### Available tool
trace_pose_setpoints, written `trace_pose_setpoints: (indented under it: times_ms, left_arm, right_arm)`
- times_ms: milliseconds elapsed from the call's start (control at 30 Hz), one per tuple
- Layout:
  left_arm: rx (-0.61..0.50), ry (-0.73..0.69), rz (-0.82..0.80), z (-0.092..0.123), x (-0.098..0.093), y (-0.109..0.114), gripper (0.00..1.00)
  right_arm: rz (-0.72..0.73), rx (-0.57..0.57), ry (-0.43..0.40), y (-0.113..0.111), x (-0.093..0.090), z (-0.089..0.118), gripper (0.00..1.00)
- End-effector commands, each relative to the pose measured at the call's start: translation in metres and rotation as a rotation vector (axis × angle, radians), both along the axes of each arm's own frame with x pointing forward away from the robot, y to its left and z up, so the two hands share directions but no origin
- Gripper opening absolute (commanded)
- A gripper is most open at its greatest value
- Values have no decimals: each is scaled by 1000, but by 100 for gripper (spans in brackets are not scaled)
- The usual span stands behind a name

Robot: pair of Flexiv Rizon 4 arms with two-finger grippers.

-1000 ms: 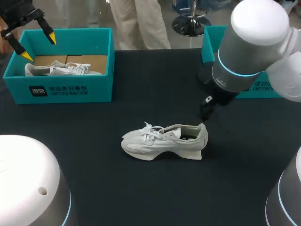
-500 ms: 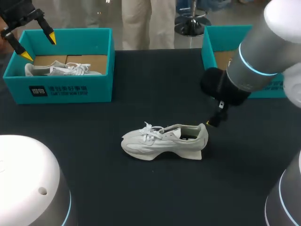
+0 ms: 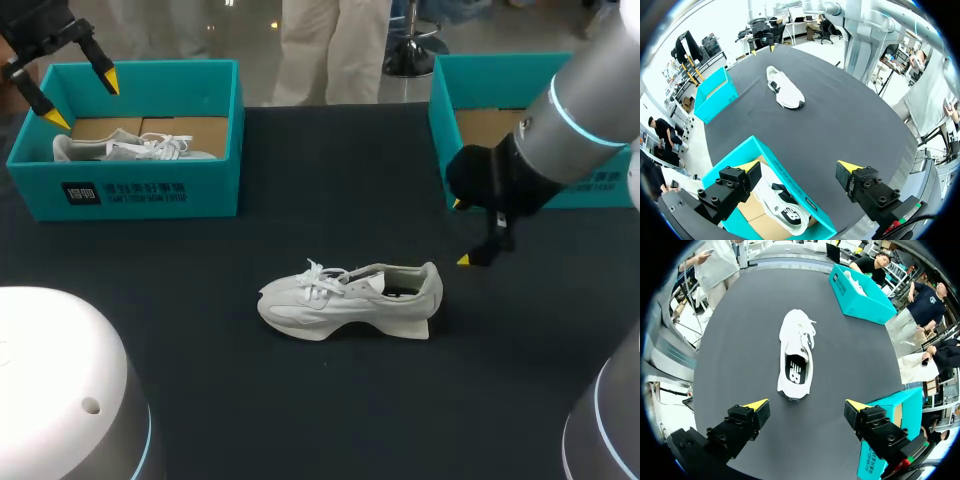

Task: Take the shoe out of the shoebox, open the shoe tongue, remove and reinsert the insole, then place the shoe into the shoebox

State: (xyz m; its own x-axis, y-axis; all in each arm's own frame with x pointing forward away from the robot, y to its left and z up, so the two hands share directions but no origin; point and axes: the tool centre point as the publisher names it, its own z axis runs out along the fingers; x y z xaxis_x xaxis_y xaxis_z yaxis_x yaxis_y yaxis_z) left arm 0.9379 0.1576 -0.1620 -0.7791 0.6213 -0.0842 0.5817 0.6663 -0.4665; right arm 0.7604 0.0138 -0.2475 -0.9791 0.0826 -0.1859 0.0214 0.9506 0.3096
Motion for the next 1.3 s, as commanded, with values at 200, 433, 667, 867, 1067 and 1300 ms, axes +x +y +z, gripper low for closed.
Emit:
trace_pose_setpoints:
  times_ms: [200, 433, 667, 867, 1067, 1300]
  left_arm:
    - [1, -1, -1, 0, 0, 0, 100]
    - [1, -1, -1, 0, 0, 0, 100]
    - [1, -1, -1, 0, 0, 0, 100]
    - [1, -1, -1, 0, 0, 0, 100]
    - [1, -1, -1, 0, 0, 0, 100]
    - [1, -1, -1, 0, 0, 0, 100]
  right_arm:
    - [47, 209, -16, -31, 6, -8, 100]
    - [114, 320, -31, -47, 0, -16, 100]
    - [152, 416, -18, -62, -7, -34, 100]
    - [157, 459, -44, -70, -8, -51, 100]
    - [174, 494, -46, -73, -7, -75, 100]
    - [196, 481, -18, -77, -2, -99, 100]
